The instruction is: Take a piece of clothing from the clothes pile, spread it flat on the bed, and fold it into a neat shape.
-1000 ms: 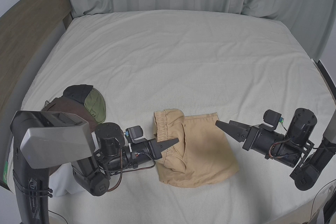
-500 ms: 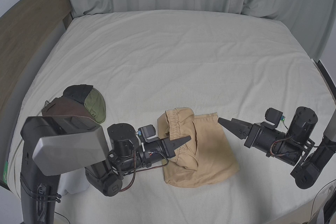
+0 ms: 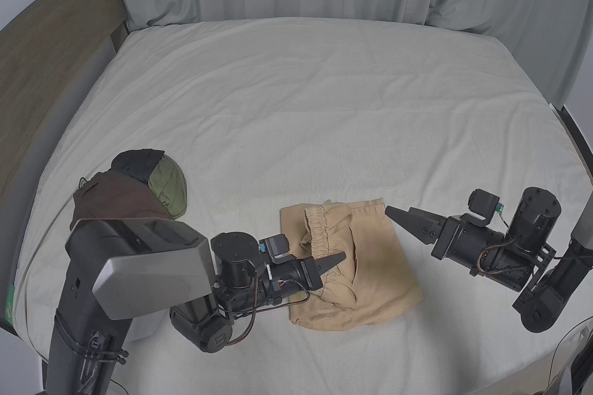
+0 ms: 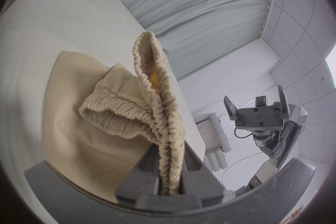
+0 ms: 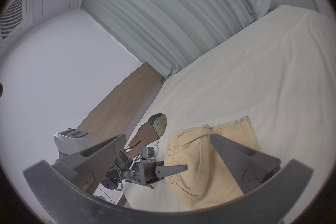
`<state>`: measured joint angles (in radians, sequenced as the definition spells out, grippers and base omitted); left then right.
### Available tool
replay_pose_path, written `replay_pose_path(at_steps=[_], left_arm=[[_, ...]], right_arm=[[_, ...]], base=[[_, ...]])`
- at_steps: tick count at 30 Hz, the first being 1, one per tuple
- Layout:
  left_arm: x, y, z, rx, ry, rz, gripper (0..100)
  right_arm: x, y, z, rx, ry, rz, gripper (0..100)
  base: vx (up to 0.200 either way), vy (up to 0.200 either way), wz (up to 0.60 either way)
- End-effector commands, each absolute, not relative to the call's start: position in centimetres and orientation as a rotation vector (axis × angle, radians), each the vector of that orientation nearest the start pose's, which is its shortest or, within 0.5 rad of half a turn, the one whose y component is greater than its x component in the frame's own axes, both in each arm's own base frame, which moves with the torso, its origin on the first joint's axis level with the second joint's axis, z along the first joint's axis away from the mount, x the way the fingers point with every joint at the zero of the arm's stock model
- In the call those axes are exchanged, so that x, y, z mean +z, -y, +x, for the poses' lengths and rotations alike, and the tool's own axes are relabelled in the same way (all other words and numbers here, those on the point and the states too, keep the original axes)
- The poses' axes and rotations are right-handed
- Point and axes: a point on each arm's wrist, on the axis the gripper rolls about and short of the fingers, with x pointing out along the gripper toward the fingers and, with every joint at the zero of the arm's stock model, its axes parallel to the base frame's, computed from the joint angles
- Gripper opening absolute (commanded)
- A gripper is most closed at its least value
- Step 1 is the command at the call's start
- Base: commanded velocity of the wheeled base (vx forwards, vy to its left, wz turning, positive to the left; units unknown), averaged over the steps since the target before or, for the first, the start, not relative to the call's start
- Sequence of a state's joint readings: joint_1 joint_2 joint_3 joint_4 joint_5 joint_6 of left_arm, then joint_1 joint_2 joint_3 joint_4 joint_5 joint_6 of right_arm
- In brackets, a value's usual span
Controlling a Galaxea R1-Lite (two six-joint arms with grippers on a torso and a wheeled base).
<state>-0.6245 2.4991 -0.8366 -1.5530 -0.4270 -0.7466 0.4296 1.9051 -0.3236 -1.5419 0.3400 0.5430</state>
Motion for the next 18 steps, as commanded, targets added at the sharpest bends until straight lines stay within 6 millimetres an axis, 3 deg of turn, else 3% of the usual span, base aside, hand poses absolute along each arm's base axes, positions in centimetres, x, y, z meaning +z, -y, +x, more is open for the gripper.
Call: replay_pose_path(at_steps=[1, 7, 18], left_arm=[[-2.29, 24.37, 32.14, -0.952, -0.507, -0.655, 0], [-3.10, 24.75, 32.24, -0.955, -0.512, -0.645, 0], [-2.86, 24.99, 32.63, -0.946, -0.485, -0.649, 0]], right_arm=[[10.38, -12.06, 24.52, 0.739, -0.249, 0.514, 100], [10.36, -12.03, 24.56, 0.738, -0.248, 0.514, 100], [10.40, -12.02, 24.54, 0.738, -0.247, 0.514, 100]], base=[[0.000, 0.000, 0.00], [0.000, 0.000, 0.00], [0.000, 0.000, 0.00]])
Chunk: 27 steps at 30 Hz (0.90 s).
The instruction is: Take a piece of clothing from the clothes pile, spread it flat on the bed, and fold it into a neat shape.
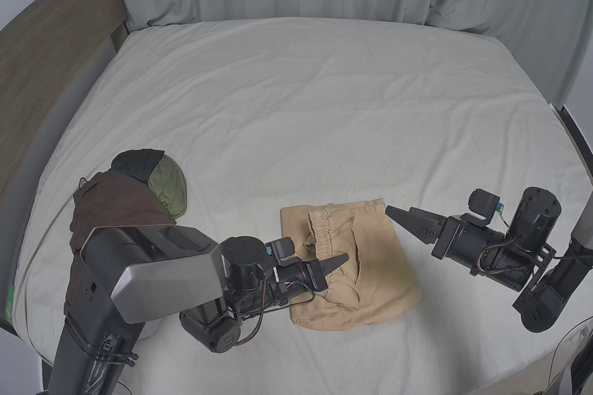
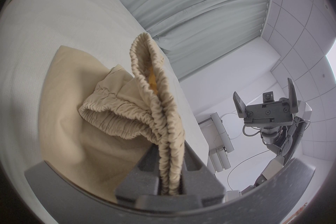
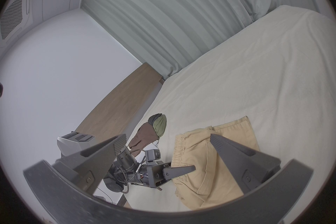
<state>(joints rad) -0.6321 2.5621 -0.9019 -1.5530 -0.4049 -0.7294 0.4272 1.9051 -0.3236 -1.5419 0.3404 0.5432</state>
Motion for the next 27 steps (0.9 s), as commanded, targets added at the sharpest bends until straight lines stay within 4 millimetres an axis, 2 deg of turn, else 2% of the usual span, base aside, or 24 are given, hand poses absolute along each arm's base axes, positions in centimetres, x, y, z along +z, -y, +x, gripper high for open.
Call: replay_pose_path(at_steps=[1, 2, 3, 11, 27], left_arm=[[-2.9, 25.0, 32.6, -0.947, -0.487, -0.648, 0], [-2.9, 25.0, 32.6, -0.947, -0.487, -0.648, 0], [-2.9, 25.0, 32.6, -0.947, -0.487, -0.648, 100], [-2.4, 25.4, 32.9, -0.953, -0.459, -0.654, 100], [-1.7, 26.2, 32.2, -0.950, -0.441, -0.653, 100]], right_arm=[[10.4, -12.0, 24.5, 0.738, -0.248, 0.514, 100], [10.4, -12.0, 24.5, 0.738, -0.248, 0.514, 100], [10.4, -12.0, 24.5, 0.738, -0.248, 0.514, 100], [10.4, -11.9, 24.6, 0.732, -0.247, 0.514, 100], [9.7, -11.8, 24.9, 0.725, -0.273, 0.514, 100]], base=[[0.000, 0.000, 0.00], [0.000, 0.000, 0.00], [0.000, 0.000, 0.00], [0.000, 0.000, 0.00], [0.000, 0.000, 0.00]])
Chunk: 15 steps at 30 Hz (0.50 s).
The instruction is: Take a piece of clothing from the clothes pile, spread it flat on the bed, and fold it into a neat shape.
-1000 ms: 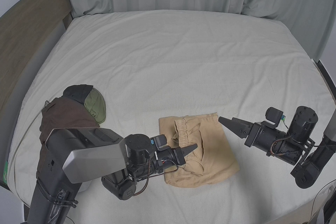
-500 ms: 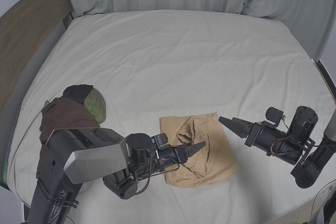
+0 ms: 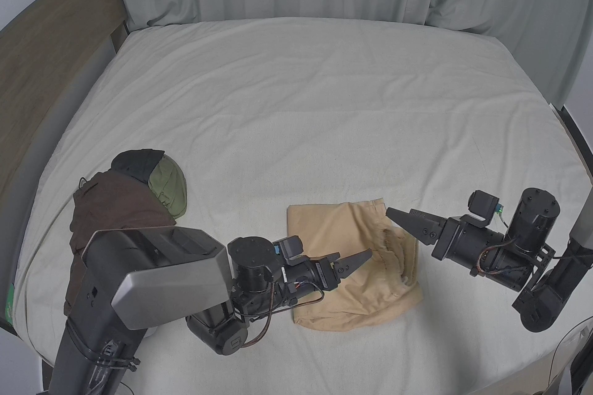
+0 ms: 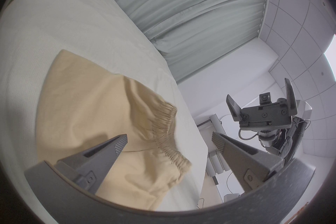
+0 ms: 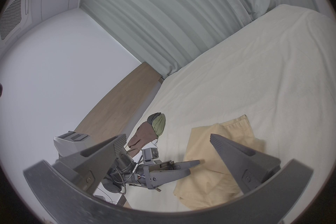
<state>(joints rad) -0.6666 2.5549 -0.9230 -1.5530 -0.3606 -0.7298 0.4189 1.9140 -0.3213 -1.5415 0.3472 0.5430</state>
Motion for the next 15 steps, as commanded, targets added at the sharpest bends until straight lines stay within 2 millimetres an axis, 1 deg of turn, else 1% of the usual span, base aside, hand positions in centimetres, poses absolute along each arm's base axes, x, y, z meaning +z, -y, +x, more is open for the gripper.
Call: replay_pose_path(at_steps=[1, 3, 6, 10, 11, 12, 14, 15], left_arm=[[-1.6, 26.1, 32.2, -0.949, -0.440, -0.653, 100], [-1.5, 25.8, 32.1, -0.941, -0.443, -0.653, 100], [-0.3, 24.8, 32.2, -0.919, -0.424, -0.659, 100], [1.6, 22.6, 32.6, -0.883, -0.384, -0.656, 100], [1.6, 22.6, 32.6, -0.883, -0.384, -0.656, 100], [2.8, 20.6, 32.7, -0.858, -0.346, -0.612, 100], [3.8, 19.2, 32.7, -0.844, -0.318, -0.594, 100], [4.4, 18.0, 32.7, -0.832, -0.307, -0.585, 100]], right_arm=[[9.5, -11.8, 24.9, 0.723, -0.277, 0.514, 100], [9.2, -11.8, 25.0, 0.717, -0.293, 0.514, 100], [8.2, -11.9, 25.1, 0.707, -0.331, 0.516, 100], [6.4, -12.2, 25.5, 0.690, -0.399, 0.516, 100], [6.4, -12.2, 25.5, 0.690, -0.399, 0.516, 100], [5.2, -12.3, 25.6, 0.676, -0.442, 0.515, 100], [4.6, -12.4, 25.6, 0.672, -0.464, 0.513, 100], [4.4, -12.5, 25.5, 0.672, -0.474, 0.511, 100]], base=[[0.000, 0.000, 0.00], [0.000, 0.000, 0.00], [0.000, 0.000, 0.00], [0.000, 0.000, 0.00], [0.000, 0.000, 0.00], [0.000, 0.000, 0.00], [0.000, 0.000, 0.00], [0.000, 0.000, 0.00]])
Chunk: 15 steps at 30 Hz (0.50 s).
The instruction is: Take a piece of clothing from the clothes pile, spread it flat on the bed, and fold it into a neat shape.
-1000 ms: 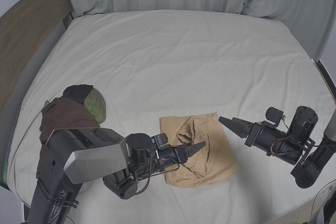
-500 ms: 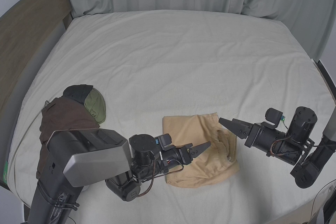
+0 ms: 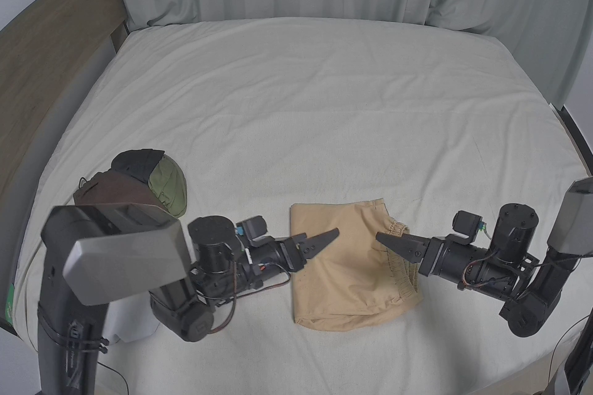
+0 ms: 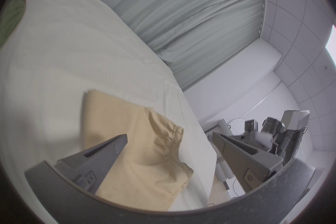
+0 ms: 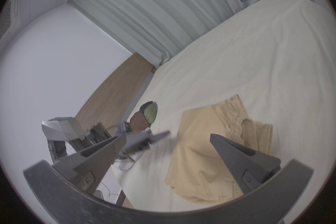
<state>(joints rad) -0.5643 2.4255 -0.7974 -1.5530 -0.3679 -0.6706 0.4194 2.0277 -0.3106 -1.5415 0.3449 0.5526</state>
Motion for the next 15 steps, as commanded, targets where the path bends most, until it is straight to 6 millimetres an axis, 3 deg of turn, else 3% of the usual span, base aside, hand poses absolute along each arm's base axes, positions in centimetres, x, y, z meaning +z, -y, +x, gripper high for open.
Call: replay_pose_path(at_steps=[1, 9, 15], left_arm=[[4.5, 17.7, 32.8, -0.829, -0.306, -0.581, 100], [5.7, 13.7, 33.1, -0.792, -0.194, -0.374, 100], [5.2, 10.8, 33.0, -0.808, -0.157, -0.210, 100]], right_arm=[[4.4, -12.5, 25.5, 0.670, -0.476, 0.511, 100], [3.1, -12.6, 24.9, 0.663, -0.541, 0.504, 100], [1.9, -12.6, 24.8, 0.648, -0.589, 0.499, 100]], base=[[0.000, 0.000, 0.00], [0.000, 0.000, 0.00], [0.000, 0.000, 0.00]])
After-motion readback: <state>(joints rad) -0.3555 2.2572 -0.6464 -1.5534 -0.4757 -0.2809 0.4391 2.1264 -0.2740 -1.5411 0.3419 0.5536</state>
